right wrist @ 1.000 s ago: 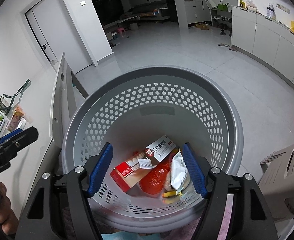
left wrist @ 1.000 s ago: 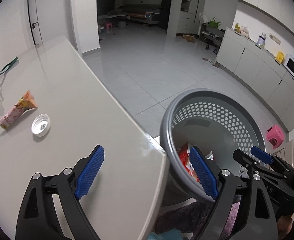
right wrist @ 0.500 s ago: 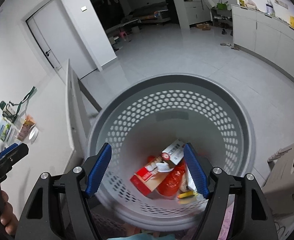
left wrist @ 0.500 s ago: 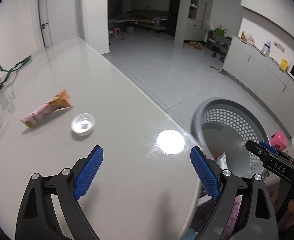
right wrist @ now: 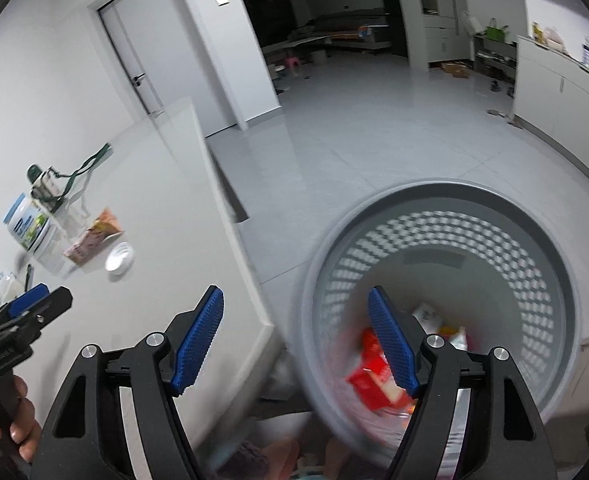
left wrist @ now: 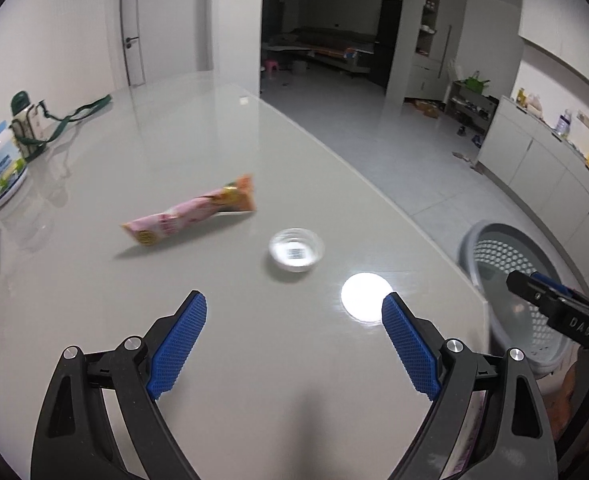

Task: Collect trash
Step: 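Withdraw both open grippers from the basket back over the table, then grasp the white bottle cap with the right gripper and lift it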

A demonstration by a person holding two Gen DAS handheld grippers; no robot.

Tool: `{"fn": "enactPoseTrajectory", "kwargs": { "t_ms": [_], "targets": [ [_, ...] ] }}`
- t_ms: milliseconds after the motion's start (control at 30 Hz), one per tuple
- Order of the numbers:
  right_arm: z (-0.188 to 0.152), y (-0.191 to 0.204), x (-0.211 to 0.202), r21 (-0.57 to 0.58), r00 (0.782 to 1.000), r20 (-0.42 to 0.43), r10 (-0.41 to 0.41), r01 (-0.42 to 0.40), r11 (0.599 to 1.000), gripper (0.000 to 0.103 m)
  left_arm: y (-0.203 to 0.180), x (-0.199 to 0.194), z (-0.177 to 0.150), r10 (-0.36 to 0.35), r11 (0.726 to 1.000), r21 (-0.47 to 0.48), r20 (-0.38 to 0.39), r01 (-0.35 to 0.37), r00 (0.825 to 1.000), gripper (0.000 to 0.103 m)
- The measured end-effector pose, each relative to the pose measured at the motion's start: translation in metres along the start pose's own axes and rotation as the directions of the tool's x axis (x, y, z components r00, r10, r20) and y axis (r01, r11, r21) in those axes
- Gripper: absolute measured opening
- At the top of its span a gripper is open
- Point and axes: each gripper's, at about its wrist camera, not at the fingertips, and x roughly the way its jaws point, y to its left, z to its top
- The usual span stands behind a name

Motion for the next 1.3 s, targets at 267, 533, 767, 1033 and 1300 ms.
{"fn": "enactPoseTrajectory", "kwargs": {
  "t_ms": [267,533,767,1033,1300],
  "targets": [
    [0.007,0.076,0.030,-0.152,0.996,-0.060,0.059,-0.067,0.986,0.072,0.056,0.005,0.002,0.052,0.997,-0.064,0.009,-0.051,0.999,0.088],
    [0.017,0.138,0.062,-0.266,0.990,-0.107,0.097,-0.122,0.956,0.072,0.097,0.003,0.002,0.102,0.990,-0.098,0.028,-0.099,0.994,0.089],
    [0.025,0.171,0.084,-0.326,0.990,-0.118,0.078,-0.113,0.939,0.072,0.117,0.000,0.002,0.096,0.986,-0.143,0.032,-0.090,0.995,0.089],
    [0.028,0.184,0.110,-0.355,0.989,-0.149,0.026,-0.078,0.932,0.072,0.125,-0.008,0.003,0.107,0.983,-0.157,0.040,-0.099,0.994,0.090],
    [0.027,0.189,0.124,-0.373,0.989,-0.148,-0.001,-0.054,0.926,0.071,0.124,-0.006,0.002,0.105,0.984,-0.149,0.025,-0.100,0.994,0.090]
  ]
}}
